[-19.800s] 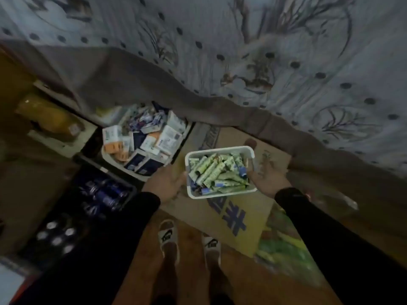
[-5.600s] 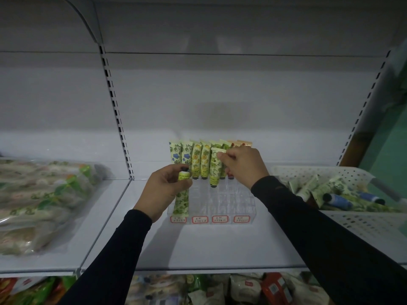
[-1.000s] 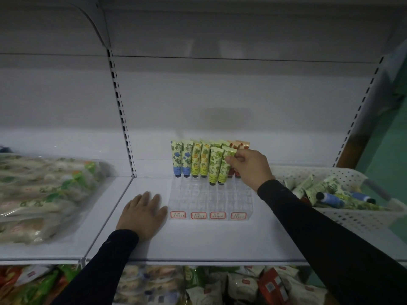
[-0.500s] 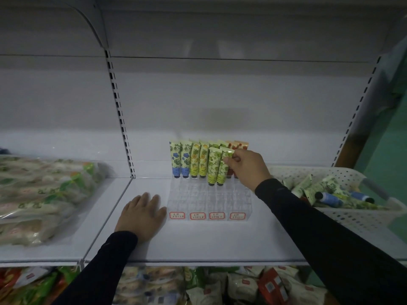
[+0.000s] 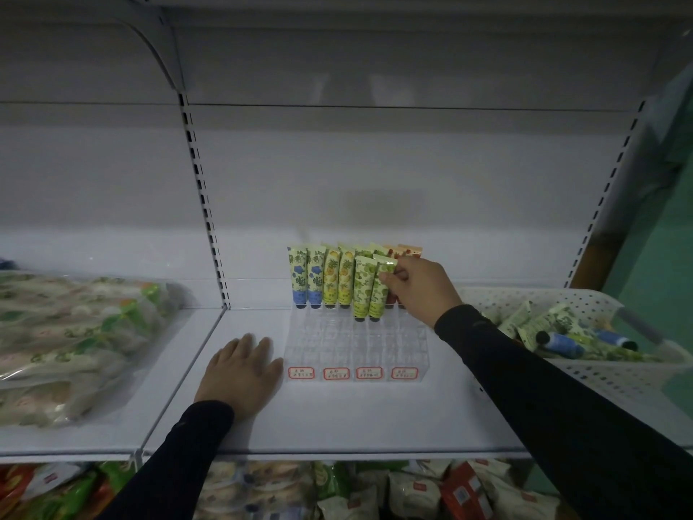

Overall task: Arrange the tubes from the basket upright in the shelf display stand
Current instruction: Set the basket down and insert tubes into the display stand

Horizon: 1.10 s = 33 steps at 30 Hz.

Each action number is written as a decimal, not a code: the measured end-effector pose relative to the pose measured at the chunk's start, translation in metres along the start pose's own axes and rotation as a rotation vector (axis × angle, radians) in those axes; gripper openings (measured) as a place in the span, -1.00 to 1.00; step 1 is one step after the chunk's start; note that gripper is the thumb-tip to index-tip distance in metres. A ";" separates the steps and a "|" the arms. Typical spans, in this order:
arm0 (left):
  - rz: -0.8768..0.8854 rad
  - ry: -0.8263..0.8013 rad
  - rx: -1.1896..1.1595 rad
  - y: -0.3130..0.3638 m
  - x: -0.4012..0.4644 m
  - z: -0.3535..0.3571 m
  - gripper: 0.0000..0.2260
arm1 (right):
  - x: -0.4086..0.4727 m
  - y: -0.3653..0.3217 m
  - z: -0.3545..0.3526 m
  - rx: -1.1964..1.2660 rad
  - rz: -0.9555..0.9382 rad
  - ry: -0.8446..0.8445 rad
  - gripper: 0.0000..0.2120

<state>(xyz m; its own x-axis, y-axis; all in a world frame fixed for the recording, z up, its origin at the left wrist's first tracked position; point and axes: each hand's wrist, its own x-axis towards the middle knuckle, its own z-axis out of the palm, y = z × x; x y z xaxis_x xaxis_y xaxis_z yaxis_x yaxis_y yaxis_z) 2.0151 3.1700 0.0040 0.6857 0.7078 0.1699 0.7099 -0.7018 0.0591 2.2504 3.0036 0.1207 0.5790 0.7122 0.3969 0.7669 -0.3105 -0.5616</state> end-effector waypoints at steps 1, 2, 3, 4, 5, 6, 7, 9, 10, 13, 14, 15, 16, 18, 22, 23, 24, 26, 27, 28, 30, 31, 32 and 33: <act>0.012 0.005 0.018 -0.001 0.000 0.001 -0.18 | 0.000 0.000 0.000 0.009 0.005 0.005 -0.70; 0.021 0.004 0.025 -0.001 0.001 0.001 -0.20 | 0.000 0.001 0.000 0.024 0.012 0.011 -0.70; 0.017 0.011 0.011 -0.001 0.001 0.002 -0.21 | -0.001 0.001 0.000 0.039 0.018 0.017 -0.71; 0.007 0.022 -0.010 -0.001 0.000 0.002 -0.22 | -0.002 0.000 -0.001 0.052 0.022 0.021 -0.72; 0.000 0.030 -0.024 0.000 -0.001 0.000 -0.22 | -0.002 0.000 -0.002 0.061 0.026 0.026 -0.72; -0.003 0.035 -0.035 0.001 -0.001 -0.001 -0.22 | -0.002 0.000 -0.003 0.062 0.026 0.031 -0.73; -0.007 0.034 -0.044 0.003 -0.002 -0.002 -0.22 | -0.001 0.000 -0.003 0.056 0.024 0.036 -0.72; -0.006 0.023 -0.045 0.003 -0.002 -0.002 -0.21 | -0.001 0.000 -0.003 0.038 0.016 0.041 -0.70; -0.002 0.019 -0.036 0.003 -0.002 -0.002 -0.21 | 0.000 0.000 -0.002 0.031 0.014 0.037 -0.70; -0.012 0.023 -0.049 0.002 -0.001 -0.002 -0.25 | 0.000 0.000 -0.002 -0.001 0.005 0.022 -0.71; -0.010 0.026 -0.056 0.003 -0.001 -0.002 -0.26 | 0.000 0.001 -0.002 -0.004 0.004 0.016 -0.72; -0.007 0.024 -0.058 0.004 -0.001 -0.002 -0.26 | 0.000 0.001 -0.002 -0.003 0.006 0.012 -0.72; -0.007 0.019 -0.060 0.004 -0.001 -0.003 -0.25 | 0.000 0.001 -0.003 -0.005 0.008 0.010 -0.70; -0.016 0.004 -0.064 0.004 -0.002 -0.003 -0.24 | 0.001 0.002 -0.002 -0.021 0.012 0.000 -0.66; -0.026 0.021 -0.046 0.004 -0.002 -0.003 -0.23 | 0.002 0.003 -0.003 -0.037 -0.002 -0.025 -0.71; -0.025 0.022 -0.041 0.004 -0.002 -0.002 -0.23 | 0.002 0.004 -0.003 -0.042 -0.006 -0.028 -0.71; -0.022 0.024 -0.037 0.004 -0.001 -0.002 -0.23 | 0.002 0.004 -0.002 -0.039 -0.009 -0.029 -0.70; -0.018 0.027 -0.031 0.004 -0.002 -0.001 -0.23 | 0.001 0.005 -0.002 -0.028 -0.013 -0.025 -0.68; -0.019 0.028 -0.031 0.004 -0.002 -0.002 -0.23 | 0.001 0.005 -0.001 -0.027 -0.015 -0.022 -0.67; -0.020 0.028 -0.034 0.005 -0.002 -0.002 -0.23 | 0.001 0.006 0.000 -0.030 -0.015 -0.018 -0.67; -0.019 0.024 -0.042 0.005 -0.002 -0.003 -0.22 | 0.001 0.007 0.001 -0.030 -0.013 -0.018 -0.67; -0.018 0.023 -0.046 0.006 -0.002 -0.004 -0.22 | 0.001 0.008 0.001 -0.024 -0.013 -0.023 -0.68; -0.018 0.023 -0.047 0.006 -0.002 -0.004 -0.21 | 0.001 0.008 0.001 -0.016 -0.014 -0.028 -0.68; -0.017 0.023 -0.045 0.005 -0.002 -0.004 -0.21 | 0.001 0.008 0.001 -0.007 -0.012 -0.033 -0.69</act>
<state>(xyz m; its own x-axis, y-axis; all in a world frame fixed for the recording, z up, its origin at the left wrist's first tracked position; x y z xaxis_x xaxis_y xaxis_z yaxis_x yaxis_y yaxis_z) 2.0168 3.1644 0.0075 0.6695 0.7179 0.1908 0.7131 -0.6931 0.1058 2.2565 3.0024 0.1153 0.5607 0.7361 0.3793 0.7757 -0.3065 -0.5517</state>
